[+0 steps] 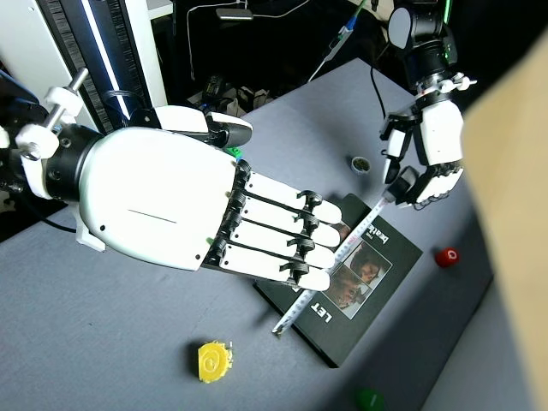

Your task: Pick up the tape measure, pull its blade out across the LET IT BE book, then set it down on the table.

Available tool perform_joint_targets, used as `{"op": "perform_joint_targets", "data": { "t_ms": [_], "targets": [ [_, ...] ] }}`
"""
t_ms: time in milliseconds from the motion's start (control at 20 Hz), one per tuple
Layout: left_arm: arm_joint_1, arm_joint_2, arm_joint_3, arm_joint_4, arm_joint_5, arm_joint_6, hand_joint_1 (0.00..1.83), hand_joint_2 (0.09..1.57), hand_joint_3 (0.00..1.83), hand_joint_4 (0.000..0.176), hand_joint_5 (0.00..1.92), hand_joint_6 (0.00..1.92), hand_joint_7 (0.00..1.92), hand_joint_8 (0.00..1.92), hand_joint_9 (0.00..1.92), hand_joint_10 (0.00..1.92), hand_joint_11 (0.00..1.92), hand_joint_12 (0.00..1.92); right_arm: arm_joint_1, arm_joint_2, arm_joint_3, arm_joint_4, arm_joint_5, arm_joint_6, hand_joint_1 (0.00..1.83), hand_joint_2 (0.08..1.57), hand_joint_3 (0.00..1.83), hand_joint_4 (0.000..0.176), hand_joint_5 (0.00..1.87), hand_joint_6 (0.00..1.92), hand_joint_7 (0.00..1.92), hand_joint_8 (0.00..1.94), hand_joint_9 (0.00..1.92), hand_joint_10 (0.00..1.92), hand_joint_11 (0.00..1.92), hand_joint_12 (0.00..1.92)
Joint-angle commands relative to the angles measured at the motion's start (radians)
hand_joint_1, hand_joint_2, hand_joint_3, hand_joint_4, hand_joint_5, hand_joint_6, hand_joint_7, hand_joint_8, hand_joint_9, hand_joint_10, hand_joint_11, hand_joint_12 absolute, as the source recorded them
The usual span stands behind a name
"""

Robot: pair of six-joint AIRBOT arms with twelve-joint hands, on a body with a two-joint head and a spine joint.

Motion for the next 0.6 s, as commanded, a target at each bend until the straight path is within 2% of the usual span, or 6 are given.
{"op": "perform_joint_targets", "data": {
  "t_ms": [0, 150, 550],
  "targets": [
    [-0.005, -0.004, 0.008, 0.022, 0.114, 0.004, 1.38, 1.08, 0.00, 0.000, 1.06, 0.63, 1.09, 0.87, 0.88, 1.27, 0.79, 1.17, 0.009, 0.005, -0.003, -0.013, 0.117, 0.004, 0.00, 1.00, 0.00, 0.000, 0.00, 0.00, 0.00, 0.00, 0.00, 0.00, 0.03, 0.04],
    [-0.005, -0.015, 0.016, 0.022, 0.129, 0.018, 1.38, 1.10, 0.00, 0.000, 1.04, 0.68, 1.06, 0.92, 0.86, 1.29, 0.79, 1.18, 0.007, 0.004, -0.003, -0.013, 0.117, 0.004, 0.00, 1.00, 0.00, 0.000, 0.00, 0.00, 0.00, 0.00, 0.00, 0.00, 0.02, 0.05],
    [-0.041, -0.018, 0.066, 0.022, 0.137, 0.049, 1.38, 1.09, 0.00, 0.000, 1.04, 0.68, 1.08, 0.89, 0.87, 1.28, 0.78, 1.18, 0.003, 0.004, -0.003, -0.012, 0.118, 0.003, 0.00, 1.00, 0.00, 0.000, 0.00, 0.00, 0.00, 0.00, 0.00, 0.00, 0.02, 0.05]
  ]
}}
